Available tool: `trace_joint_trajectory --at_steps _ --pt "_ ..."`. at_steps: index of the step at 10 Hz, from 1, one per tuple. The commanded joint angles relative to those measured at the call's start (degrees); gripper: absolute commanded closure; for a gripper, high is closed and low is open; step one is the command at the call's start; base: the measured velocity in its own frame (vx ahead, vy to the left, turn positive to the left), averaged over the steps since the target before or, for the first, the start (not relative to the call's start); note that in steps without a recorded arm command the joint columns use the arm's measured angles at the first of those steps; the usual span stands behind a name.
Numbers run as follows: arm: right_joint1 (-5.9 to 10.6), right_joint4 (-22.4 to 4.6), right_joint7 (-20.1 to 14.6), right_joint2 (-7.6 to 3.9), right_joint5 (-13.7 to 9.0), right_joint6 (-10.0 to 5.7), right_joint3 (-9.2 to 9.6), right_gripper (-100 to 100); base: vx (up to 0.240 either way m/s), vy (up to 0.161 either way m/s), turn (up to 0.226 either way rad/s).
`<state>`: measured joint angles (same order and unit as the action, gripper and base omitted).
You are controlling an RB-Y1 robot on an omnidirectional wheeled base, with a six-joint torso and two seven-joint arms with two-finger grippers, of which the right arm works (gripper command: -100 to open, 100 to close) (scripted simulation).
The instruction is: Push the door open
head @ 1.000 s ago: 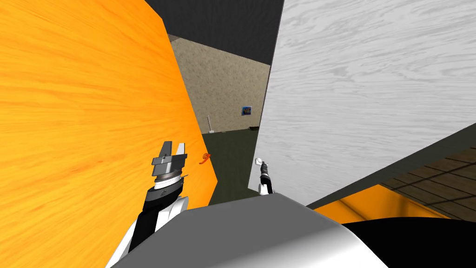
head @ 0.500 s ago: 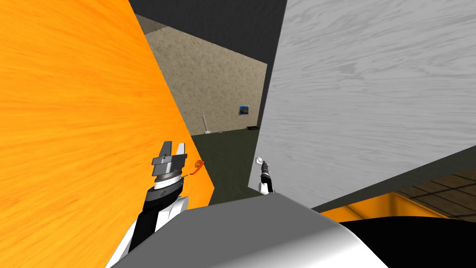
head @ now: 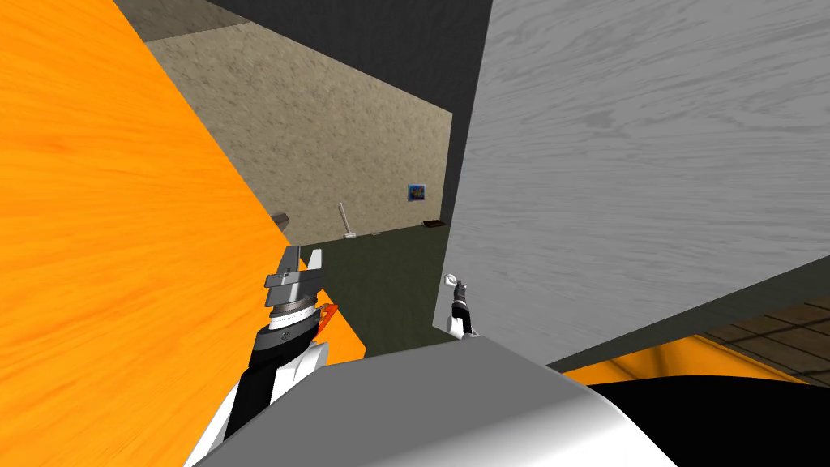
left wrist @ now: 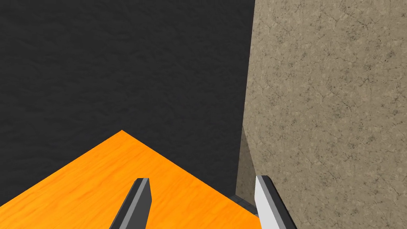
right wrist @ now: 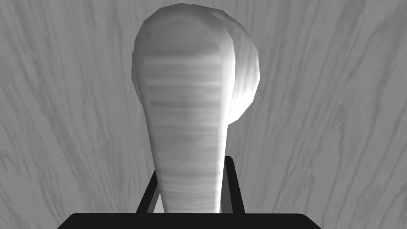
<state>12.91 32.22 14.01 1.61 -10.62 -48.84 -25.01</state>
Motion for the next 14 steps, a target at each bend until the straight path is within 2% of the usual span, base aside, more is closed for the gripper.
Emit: trace_joint_trajectory --at_steps 1,2,3,4,5,7,8,9,10,13,14 --pt "0.0 0.0 0.0 0.0 0.0 0.0 0.0 100 0.07 0.007 -0.043" --pt "-0.01 0.1 0.6 -1.84 -0.8 -0.28 -1.24 100 0.14 -0.015 -0.007" --pt "0.01 0.1 0.8 -2.35 -1.1 -0.33 -1.74 100 0.203 0.002 -0.015" --pt "0.01 0.1 0.8 -2.35 -1.1 -0.33 -1.74 100 0.147 0.0 -0.054" --pt "0.04 0.2 1.4 -3.0 -1.9 -0.44 -2.89 100 0.19 0.006 -0.032" --pt "0.04 -4.6 1.4 -3.0 -1.9 -0.54 -2.89 100 0.137 -0.024 -0.017" --pt "0.04 -4.9 1.4 -3.0 -1.9 -0.53 -2.89 100 0.025 -0.025 0.014" --pt "0.04 -0.1 1.4 -3.0 -1.9 -0.44 -2.89 100 -0.029 0.014 0.014" --pt "0.07 0.3 1.9 -3.03 -2.6 -0.56 -4.11 100 0.094 0.018 -0.033" --pt "0.09 0.4 2.3 -2.62 -3.2 -0.64 -4.98 100 0.152 0.01 -0.046" --pt "0.11 0.5 2.7 -1.95 -3.7 -0.72 -5.77 100 0.172 -0.01 -0.04"
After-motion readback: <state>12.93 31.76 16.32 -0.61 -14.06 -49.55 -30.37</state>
